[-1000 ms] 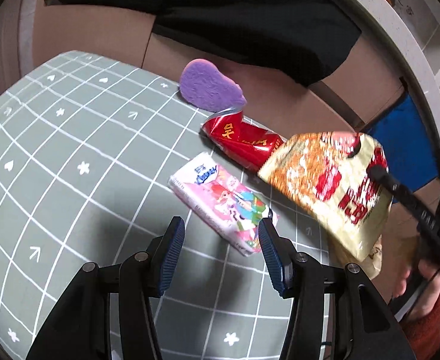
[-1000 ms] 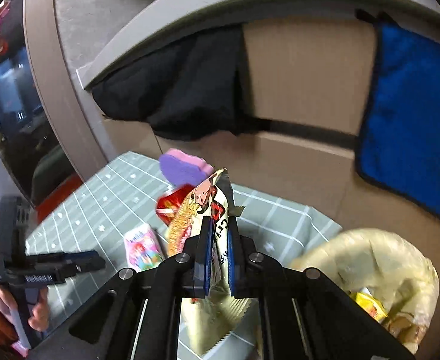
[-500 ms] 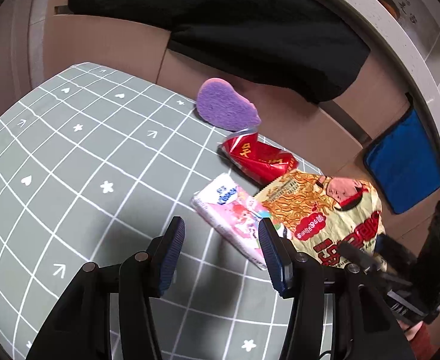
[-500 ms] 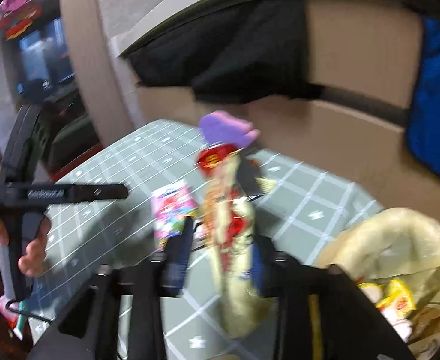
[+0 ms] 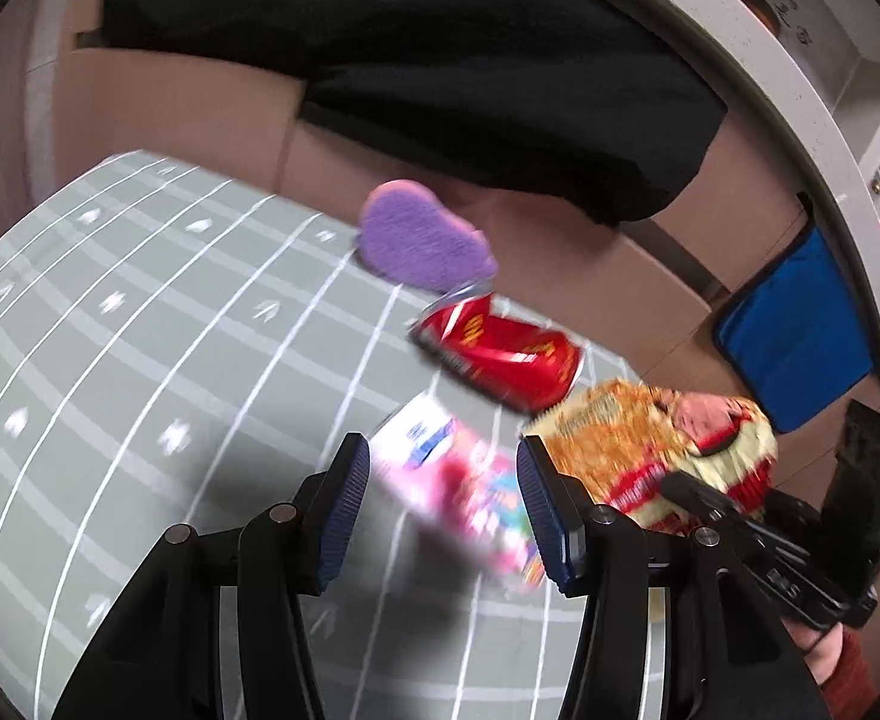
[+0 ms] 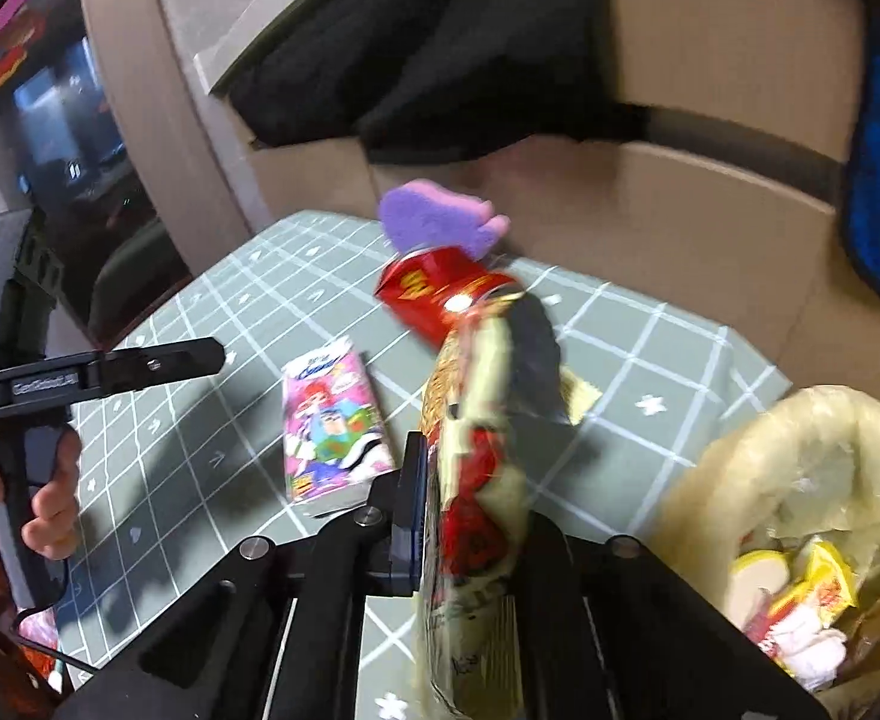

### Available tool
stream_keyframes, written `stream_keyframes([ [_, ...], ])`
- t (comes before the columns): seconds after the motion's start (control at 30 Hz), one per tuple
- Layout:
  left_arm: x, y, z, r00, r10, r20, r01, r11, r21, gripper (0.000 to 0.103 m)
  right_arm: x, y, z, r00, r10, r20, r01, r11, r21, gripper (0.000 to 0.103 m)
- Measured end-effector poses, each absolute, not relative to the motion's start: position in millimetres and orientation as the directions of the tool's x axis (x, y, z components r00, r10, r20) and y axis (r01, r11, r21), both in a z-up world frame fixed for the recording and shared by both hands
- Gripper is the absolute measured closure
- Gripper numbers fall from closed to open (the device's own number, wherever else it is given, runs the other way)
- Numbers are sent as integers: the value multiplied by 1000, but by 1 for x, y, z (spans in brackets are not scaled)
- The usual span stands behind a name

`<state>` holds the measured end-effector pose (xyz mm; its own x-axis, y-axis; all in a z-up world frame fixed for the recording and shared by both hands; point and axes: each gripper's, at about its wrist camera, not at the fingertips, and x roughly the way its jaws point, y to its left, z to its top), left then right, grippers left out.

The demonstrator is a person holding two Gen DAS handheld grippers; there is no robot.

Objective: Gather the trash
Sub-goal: 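Grasp the red can with the left gripper while the right lowers the noodle bag into the bin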

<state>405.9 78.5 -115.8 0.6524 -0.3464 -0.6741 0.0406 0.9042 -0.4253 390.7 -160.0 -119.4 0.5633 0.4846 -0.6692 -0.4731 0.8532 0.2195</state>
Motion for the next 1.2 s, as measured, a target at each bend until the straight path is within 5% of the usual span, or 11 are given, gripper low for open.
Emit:
stream_keyframes([
  [0.5,540,31,-154,554,-279,-784,30,948,-316,51,383,-187,-136,561,449,-695,-447,872,202,91],
  [0.6,541,24,-159,560,-265,-785,34,954,-298,51,386,-187,-142,529,479,-701,-462,855,235,87],
  [0.73,541,24,-159,561,-254,-788,-7,950,-312,51,385,-182,-150,495,513,-701,-475,836,276,66],
  [0.97,509,21,-138,632,-151,-760,8,982,-188,51,382,-180,-157,471,511,-719,-468,836,288,64],
  [1.2,457,42,-110,675,-167,-719,-9,972,-234,51,370,-166,-153,487,444,-752,-475,857,198,56],
])
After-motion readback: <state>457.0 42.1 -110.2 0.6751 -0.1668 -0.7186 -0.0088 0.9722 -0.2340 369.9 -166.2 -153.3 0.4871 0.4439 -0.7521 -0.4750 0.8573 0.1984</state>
